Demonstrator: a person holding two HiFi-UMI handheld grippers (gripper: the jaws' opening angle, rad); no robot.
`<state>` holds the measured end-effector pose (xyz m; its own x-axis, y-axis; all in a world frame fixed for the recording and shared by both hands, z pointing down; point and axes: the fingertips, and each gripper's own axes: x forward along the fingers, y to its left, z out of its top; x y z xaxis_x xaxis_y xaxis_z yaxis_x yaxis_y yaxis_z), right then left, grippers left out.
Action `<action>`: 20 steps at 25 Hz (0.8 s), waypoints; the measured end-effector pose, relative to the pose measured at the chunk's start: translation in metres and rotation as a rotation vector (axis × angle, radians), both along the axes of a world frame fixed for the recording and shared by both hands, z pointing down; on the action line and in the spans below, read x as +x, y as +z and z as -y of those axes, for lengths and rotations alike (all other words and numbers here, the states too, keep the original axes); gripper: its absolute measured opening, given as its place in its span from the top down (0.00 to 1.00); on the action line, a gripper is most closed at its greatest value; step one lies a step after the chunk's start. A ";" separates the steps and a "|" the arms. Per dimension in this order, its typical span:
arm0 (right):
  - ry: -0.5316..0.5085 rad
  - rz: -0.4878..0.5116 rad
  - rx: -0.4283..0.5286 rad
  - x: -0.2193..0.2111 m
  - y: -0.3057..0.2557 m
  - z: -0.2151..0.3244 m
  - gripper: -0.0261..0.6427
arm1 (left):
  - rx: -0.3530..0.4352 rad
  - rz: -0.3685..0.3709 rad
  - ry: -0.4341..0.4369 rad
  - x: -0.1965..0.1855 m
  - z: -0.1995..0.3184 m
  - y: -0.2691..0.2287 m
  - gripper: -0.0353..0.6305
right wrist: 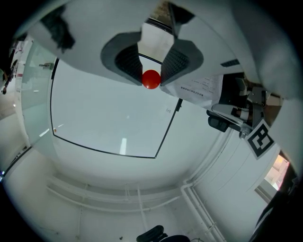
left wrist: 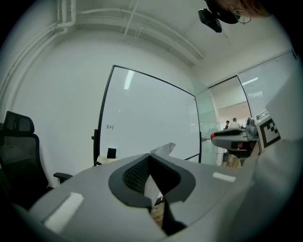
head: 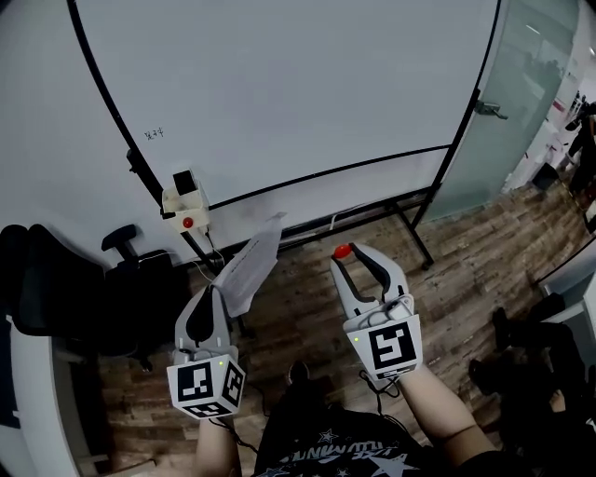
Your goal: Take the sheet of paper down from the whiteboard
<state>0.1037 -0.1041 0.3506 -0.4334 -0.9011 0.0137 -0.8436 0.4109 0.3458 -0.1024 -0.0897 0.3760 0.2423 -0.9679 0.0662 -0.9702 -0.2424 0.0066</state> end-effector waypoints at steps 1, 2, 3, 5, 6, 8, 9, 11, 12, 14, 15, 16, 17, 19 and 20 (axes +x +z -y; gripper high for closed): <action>0.000 -0.005 0.001 0.002 -0.001 -0.008 0.77 | 0.006 -0.001 0.002 0.004 -0.007 -0.002 0.94; -0.001 -0.010 0.001 0.004 -0.001 -0.015 0.77 | 0.010 -0.003 0.003 0.008 -0.015 -0.004 0.94; -0.004 -0.015 0.000 0.006 -0.001 -0.021 0.77 | 0.012 -0.006 0.002 0.011 -0.021 -0.005 0.94; -0.013 -0.019 -0.005 0.007 0.000 -0.032 0.77 | 0.010 -0.014 -0.002 0.015 -0.033 -0.006 0.94; -0.018 -0.015 -0.007 0.007 0.001 -0.037 0.77 | 0.008 -0.018 -0.005 0.017 -0.038 -0.006 0.94; -0.029 -0.020 -0.011 0.008 0.002 -0.045 0.77 | 0.006 -0.021 -0.011 0.019 -0.048 -0.005 0.94; -0.034 -0.021 -0.013 0.008 0.003 -0.049 0.77 | 0.005 -0.020 -0.013 0.021 -0.052 -0.005 0.94; -0.040 -0.010 -0.017 0.011 0.005 -0.055 0.77 | 0.001 -0.015 -0.018 0.023 -0.060 -0.004 0.94; -0.044 -0.006 -0.019 0.012 0.006 -0.058 0.77 | 0.000 -0.013 -0.021 0.025 -0.063 -0.004 0.94; -0.052 -0.005 -0.020 0.015 0.007 -0.062 0.77 | -0.002 -0.012 -0.024 0.028 -0.070 -0.003 0.94; -0.054 -0.005 -0.019 0.016 0.007 -0.063 0.77 | -0.004 -0.012 -0.022 0.030 -0.072 -0.003 0.94; -0.057 -0.006 -0.018 0.017 0.006 -0.064 0.77 | -0.006 -0.011 -0.020 0.032 -0.073 -0.002 0.94; -0.059 -0.008 -0.017 0.016 0.006 -0.064 0.77 | -0.008 -0.009 -0.017 0.033 -0.074 0.000 0.94; -0.061 -0.008 -0.015 0.016 0.007 -0.065 0.77 | -0.012 -0.009 -0.013 0.034 -0.075 0.002 0.94; -0.060 -0.003 -0.015 0.015 0.007 -0.065 0.77 | -0.013 -0.010 -0.010 0.034 -0.076 0.003 0.94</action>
